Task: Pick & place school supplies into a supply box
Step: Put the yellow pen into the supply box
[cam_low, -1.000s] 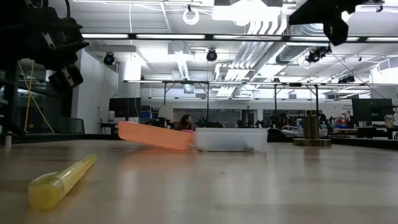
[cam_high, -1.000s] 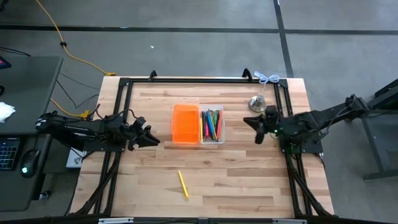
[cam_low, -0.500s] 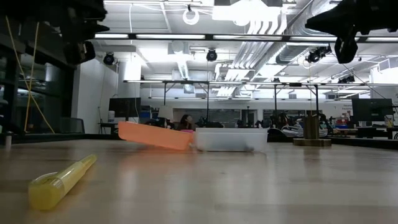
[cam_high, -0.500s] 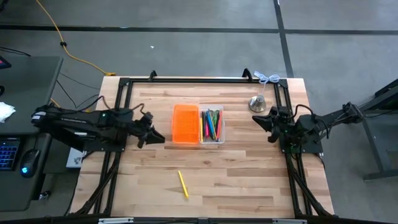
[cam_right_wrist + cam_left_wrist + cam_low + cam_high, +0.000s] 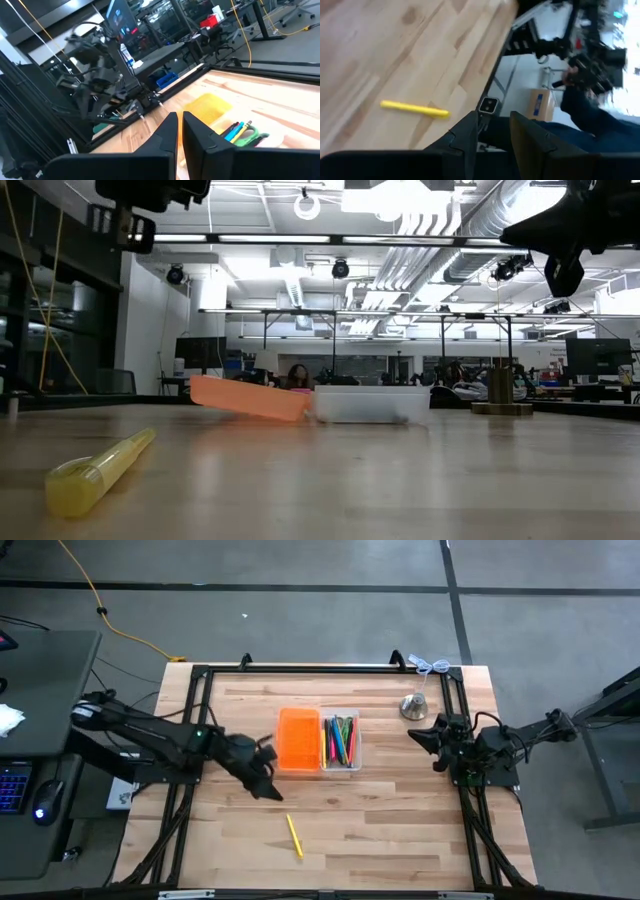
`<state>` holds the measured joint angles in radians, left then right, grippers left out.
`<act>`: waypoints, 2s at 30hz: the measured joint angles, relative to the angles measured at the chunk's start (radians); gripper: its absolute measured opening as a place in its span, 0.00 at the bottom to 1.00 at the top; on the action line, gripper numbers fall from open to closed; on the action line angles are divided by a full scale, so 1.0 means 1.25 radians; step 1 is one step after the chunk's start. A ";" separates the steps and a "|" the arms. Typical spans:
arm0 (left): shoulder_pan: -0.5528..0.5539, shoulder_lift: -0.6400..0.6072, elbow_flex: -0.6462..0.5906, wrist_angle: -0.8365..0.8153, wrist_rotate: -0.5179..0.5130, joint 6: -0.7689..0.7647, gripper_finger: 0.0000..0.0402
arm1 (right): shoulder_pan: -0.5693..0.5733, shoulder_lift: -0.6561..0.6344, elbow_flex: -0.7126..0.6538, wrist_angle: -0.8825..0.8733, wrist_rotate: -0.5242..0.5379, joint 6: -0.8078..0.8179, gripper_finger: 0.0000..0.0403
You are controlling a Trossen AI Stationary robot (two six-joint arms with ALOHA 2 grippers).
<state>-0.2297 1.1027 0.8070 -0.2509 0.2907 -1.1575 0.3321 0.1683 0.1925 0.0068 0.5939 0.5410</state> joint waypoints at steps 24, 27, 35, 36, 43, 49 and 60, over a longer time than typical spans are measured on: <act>-0.240 0.323 0.180 -0.072 -0.245 -0.581 0.36 | 0.000 -0.005 0.000 -0.098 -0.120 -0.021 0.00; -0.241 0.385 0.251 -0.159 -0.244 -0.607 0.36 | 0.000 -0.004 0.000 -0.126 -0.121 -0.019 0.00; -0.241 0.530 0.405 -0.295 -0.241 -0.636 0.36 | 0.000 -0.016 0.000 -0.166 -0.148 -0.019 0.00; -0.241 0.543 0.416 -0.305 -0.241 -0.645 0.36 | 0.000 -0.018 0.000 -0.167 -0.150 -0.019 0.00; -0.241 0.602 0.433 -0.318 -0.242 -0.731 0.36 | 0.000 -0.023 0.000 -0.170 -0.151 -0.036 0.00; -0.241 0.628 0.432 -0.332 -0.241 -0.779 0.36 | 0.000 -0.027 0.000 -0.170 -0.147 -0.044 0.00; -0.240 0.635 0.431 -0.361 -0.269 -0.820 0.36 | 0.000 -0.027 0.000 -0.184 -0.146 -0.062 0.01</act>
<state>-0.5301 1.8961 1.3460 -0.7015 -0.0451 -2.1823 0.3321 0.1341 0.1925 -0.2237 0.4115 0.4629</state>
